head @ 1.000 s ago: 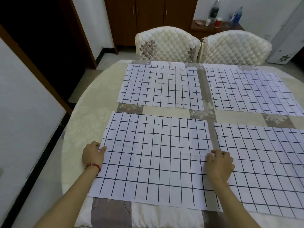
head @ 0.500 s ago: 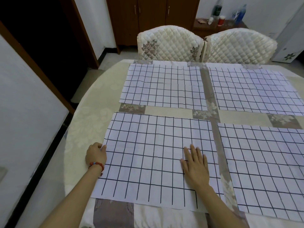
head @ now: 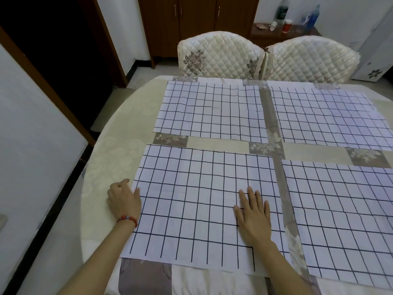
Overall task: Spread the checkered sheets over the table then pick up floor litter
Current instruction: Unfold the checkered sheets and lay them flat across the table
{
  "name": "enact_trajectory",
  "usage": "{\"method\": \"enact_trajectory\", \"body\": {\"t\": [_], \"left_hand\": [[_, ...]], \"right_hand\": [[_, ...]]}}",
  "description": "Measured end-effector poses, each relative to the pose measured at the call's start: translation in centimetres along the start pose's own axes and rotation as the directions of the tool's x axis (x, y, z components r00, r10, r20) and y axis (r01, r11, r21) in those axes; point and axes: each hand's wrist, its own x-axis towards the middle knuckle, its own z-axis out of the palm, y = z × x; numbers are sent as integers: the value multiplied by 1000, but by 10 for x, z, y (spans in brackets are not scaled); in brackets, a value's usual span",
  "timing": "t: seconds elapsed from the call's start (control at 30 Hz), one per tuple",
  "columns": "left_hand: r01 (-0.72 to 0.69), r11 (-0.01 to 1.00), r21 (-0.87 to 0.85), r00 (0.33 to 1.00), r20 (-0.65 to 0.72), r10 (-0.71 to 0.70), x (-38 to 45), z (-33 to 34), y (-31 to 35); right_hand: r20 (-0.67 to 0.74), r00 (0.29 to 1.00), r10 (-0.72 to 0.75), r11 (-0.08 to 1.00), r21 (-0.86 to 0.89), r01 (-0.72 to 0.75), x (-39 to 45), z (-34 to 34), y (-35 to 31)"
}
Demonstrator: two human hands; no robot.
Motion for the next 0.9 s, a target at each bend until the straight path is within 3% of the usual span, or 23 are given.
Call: {"method": "enact_trajectory", "body": {"t": [0.07,0.13,0.2,0.27,0.37,0.47,0.53,0.63,0.7,0.77,0.83,0.9], "left_hand": [[-233,972,33,972,30,232,-16,7,17],[-469,882,47,878,132,460,-36,19,37],[-635,769,76,761,230,606,-56,31,53],[-725,674,141,676,337,656,-71,39,59],[-727,657,202,668,427,609,-80,44,53],[-726,639,253,674,446,589,-79,48,49],[-718,649,252,681,449,579,-80,49,49],[-707,664,244,688,457,564,-80,47,51],[-706,667,237,689,446,571,-79,48,50],[-710,664,234,687,439,579,-78,50,49],[-713,666,219,682,437,587,-78,52,48],[-710,670,215,682,447,579,-78,52,49]], "right_hand": [[-37,999,-24,1000,-7,24,1,-2,-4],[-68,994,-81,996,-39,78,5,-5,-16],[-86,983,-163,986,-36,161,11,-6,-37],[-89,948,-304,952,-53,300,16,-8,-60],[1,857,-515,850,-135,510,27,-2,-78],[175,785,-594,785,-85,613,50,6,-70],[146,845,-515,847,-69,528,75,7,-53],[69,978,-199,979,-31,201,106,-10,-25],[27,1000,15,1000,8,-15,112,-20,-13],[-31,994,103,992,75,-100,103,-20,-21],[-73,996,-54,994,90,60,76,-9,-45],[-3,957,-291,955,61,290,40,13,-65]]}}
